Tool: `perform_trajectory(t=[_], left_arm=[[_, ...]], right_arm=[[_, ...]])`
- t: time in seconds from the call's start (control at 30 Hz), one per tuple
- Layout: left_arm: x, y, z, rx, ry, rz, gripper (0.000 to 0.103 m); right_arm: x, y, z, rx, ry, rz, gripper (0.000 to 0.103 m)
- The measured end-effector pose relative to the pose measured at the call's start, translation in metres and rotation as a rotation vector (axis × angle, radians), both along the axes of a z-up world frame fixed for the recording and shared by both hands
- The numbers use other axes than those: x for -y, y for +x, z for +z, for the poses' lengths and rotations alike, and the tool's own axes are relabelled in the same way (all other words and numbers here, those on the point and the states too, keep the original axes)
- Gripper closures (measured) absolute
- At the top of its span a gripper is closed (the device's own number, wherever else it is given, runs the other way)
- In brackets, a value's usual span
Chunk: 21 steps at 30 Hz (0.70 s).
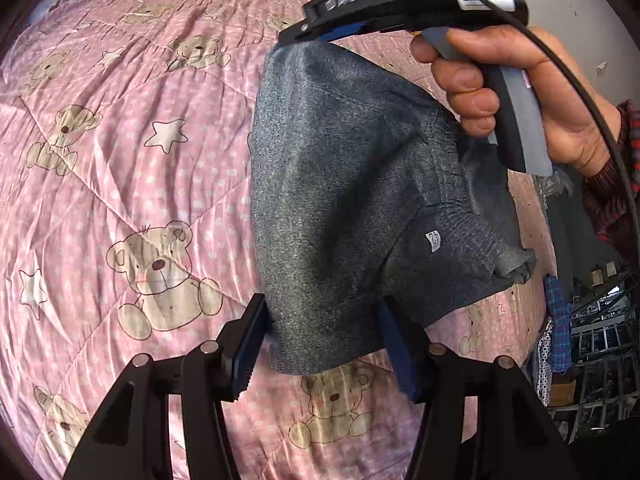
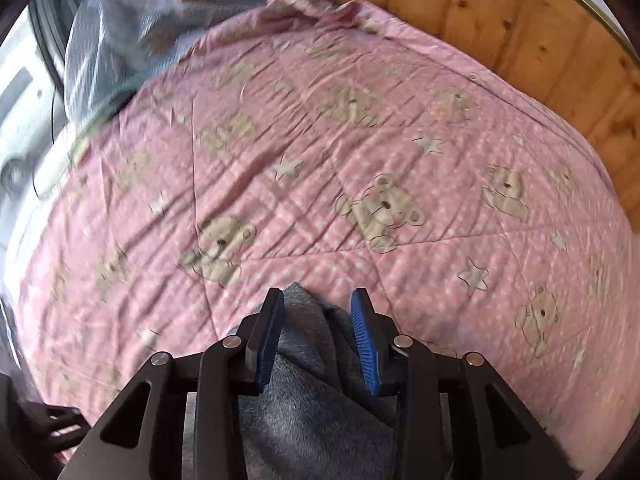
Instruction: Fold clothes
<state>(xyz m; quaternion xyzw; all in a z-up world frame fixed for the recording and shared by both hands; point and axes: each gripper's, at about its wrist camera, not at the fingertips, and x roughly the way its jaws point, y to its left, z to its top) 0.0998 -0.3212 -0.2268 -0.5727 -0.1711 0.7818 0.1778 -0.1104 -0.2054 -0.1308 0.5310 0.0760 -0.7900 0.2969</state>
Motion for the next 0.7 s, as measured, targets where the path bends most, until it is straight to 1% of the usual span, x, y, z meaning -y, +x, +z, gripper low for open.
perform_trajectory(t=[0.03,0.1,0.17,0.2,0.27,0.3,0.33,0.4,0.43,0.47,0.5,0.57,0.6,0.63,0.67,0.7], left_arm=[[0.006,0.001,0.009,-0.022,0.003,0.003,0.045],[0.023,0.004,0.033,-0.086,0.016,0.029,0.045],[0.039,0.002,0.056,-0.136,0.042,0.067,0.045],[0.043,-0.004,0.065,-0.155,0.057,0.084,0.045],[0.032,-0.027,0.072,-0.167,0.083,0.068,0.045],[0.024,-0.040,0.074,-0.170,0.095,0.052,0.045],[0.011,-0.052,0.075,-0.172,0.102,0.022,0.045],[-0.029,-0.075,0.072,-0.164,0.106,-0.060,0.045],[-0.052,-0.084,0.067,-0.154,0.102,-0.104,0.045],[-0.077,-0.092,0.062,-0.142,0.099,-0.158,0.045],[-0.102,-0.097,0.057,-0.135,0.075,-0.208,0.045],[-0.142,-0.101,0.052,-0.127,-0.034,-0.264,0.045],[-0.157,-0.104,0.051,-0.123,-0.060,-0.285,0.045],[-0.168,-0.106,0.049,-0.119,-0.062,-0.300,0.045],[-0.176,-0.108,0.043,-0.106,-0.095,-0.313,0.045],[-0.181,-0.110,0.034,-0.087,-0.150,-0.324,0.045]], right_arm=[[-0.028,0.006,0.022,-0.016,-0.057,-0.073,0.056],[-0.074,0.027,0.047,-0.049,-0.076,-0.163,0.056],[-0.109,0.060,0.047,-0.030,-0.062,-0.196,0.056],[-0.122,0.080,0.040,-0.009,-0.060,-0.203,0.056],[-0.136,0.122,0.014,0.041,-0.051,-0.192,0.057],[-0.137,0.140,-0.004,0.063,-0.038,-0.187,0.060],[-0.140,0.154,-0.026,0.105,-0.029,-0.198,0.065],[-0.148,0.170,-0.063,0.163,-0.007,-0.254,0.065],[-0.152,0.175,-0.071,0.142,-0.031,-0.273,0.063],[-0.156,0.177,-0.069,0.131,-0.055,-0.292,0.063],[-0.159,0.178,-0.065,0.141,-0.071,-0.313,0.061],[-0.167,0.180,-0.053,0.106,-0.095,-0.346,0.061],[-0.168,0.182,-0.049,0.084,-0.096,-0.352,0.061],[-0.165,0.181,-0.054,0.109,-0.086,-0.334,0.062],[-0.158,0.181,-0.064,0.142,-0.071,-0.311,0.064],[-0.153,0.183,-0.070,0.133,-0.063,-0.298,0.061]])
